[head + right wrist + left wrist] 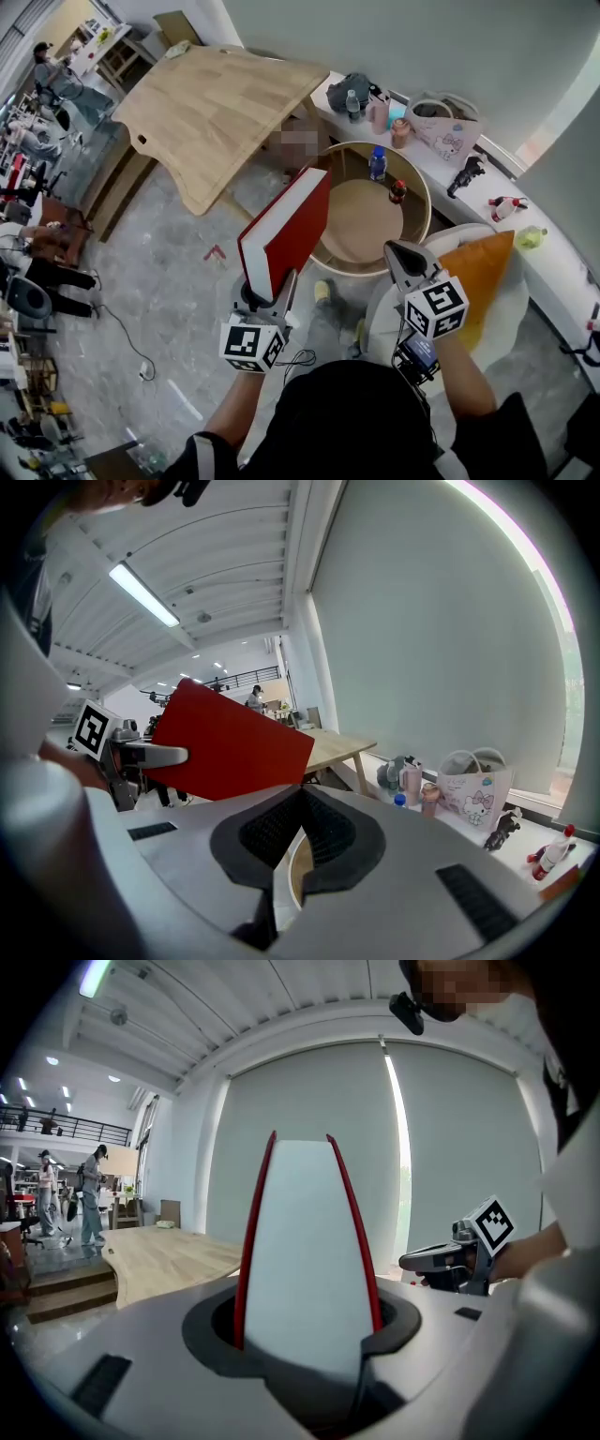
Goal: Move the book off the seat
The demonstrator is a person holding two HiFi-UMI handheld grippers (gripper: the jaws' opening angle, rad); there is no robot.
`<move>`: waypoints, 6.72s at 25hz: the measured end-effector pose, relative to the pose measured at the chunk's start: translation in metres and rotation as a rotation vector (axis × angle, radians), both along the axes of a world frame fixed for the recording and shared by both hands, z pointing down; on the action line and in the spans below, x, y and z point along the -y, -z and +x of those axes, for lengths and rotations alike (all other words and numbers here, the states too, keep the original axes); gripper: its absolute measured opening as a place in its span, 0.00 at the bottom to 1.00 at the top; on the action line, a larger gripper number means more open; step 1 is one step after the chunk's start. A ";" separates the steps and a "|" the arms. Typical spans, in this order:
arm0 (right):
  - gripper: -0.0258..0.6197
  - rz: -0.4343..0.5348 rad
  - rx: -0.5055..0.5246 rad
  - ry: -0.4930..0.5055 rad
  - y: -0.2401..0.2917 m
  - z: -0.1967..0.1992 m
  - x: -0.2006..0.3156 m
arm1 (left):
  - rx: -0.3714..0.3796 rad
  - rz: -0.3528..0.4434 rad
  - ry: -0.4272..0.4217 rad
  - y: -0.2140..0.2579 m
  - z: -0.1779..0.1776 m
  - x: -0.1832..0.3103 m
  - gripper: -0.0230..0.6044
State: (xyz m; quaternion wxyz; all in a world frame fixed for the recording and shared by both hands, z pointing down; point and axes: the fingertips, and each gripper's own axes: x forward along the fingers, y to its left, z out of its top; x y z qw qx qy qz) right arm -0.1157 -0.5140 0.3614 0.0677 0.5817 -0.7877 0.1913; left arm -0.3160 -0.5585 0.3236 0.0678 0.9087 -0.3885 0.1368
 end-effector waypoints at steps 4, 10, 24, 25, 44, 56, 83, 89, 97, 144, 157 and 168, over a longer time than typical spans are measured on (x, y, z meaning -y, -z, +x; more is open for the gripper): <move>0.05 -0.003 -0.002 -0.055 -0.002 0.012 0.011 | 0.007 -0.016 -0.048 -0.010 0.013 0.024 0.43; 0.05 -0.024 -0.004 -0.136 -0.008 0.027 0.040 | 0.030 -0.057 -0.143 -0.035 0.035 0.068 0.43; 0.05 -0.117 -0.023 -0.223 -0.039 0.033 0.120 | 0.134 -0.188 -0.252 -0.124 0.058 0.180 0.43; 0.05 -0.127 -0.021 -0.236 -0.044 0.035 0.123 | 0.148 -0.201 -0.261 -0.134 0.062 0.186 0.43; 0.05 -0.241 0.072 -0.382 -0.160 0.062 0.135 | 0.550 -0.294 -0.375 -0.312 0.132 0.219 0.43; 0.05 -0.274 0.105 -0.428 -0.183 0.064 0.111 | 0.733 -0.268 -0.435 -0.343 0.156 0.198 0.43; 0.05 -0.339 0.178 -0.600 -0.221 0.069 0.046 | 0.845 -0.028 -0.999 -0.393 0.191 0.087 0.64; 0.05 -0.363 0.172 -0.576 -0.224 0.062 0.042 | 0.884 -0.021 -1.032 -0.397 0.183 0.080 0.64; 0.05 -0.362 0.199 -0.556 -0.229 0.064 0.039 | 0.927 -0.058 -1.085 -0.403 0.174 0.071 0.66; 0.05 -0.108 0.087 -0.517 -0.061 0.116 -0.005 | 0.224 -0.355 -0.696 -0.179 0.216 0.057 0.06; 0.05 0.046 0.024 -0.565 0.033 0.141 -0.115 | 0.094 -0.164 -0.748 -0.063 0.240 -0.025 0.06; 0.05 0.126 -0.042 -0.532 0.070 0.135 -0.162 | 0.014 -0.083 -0.686 -0.014 0.215 -0.065 0.06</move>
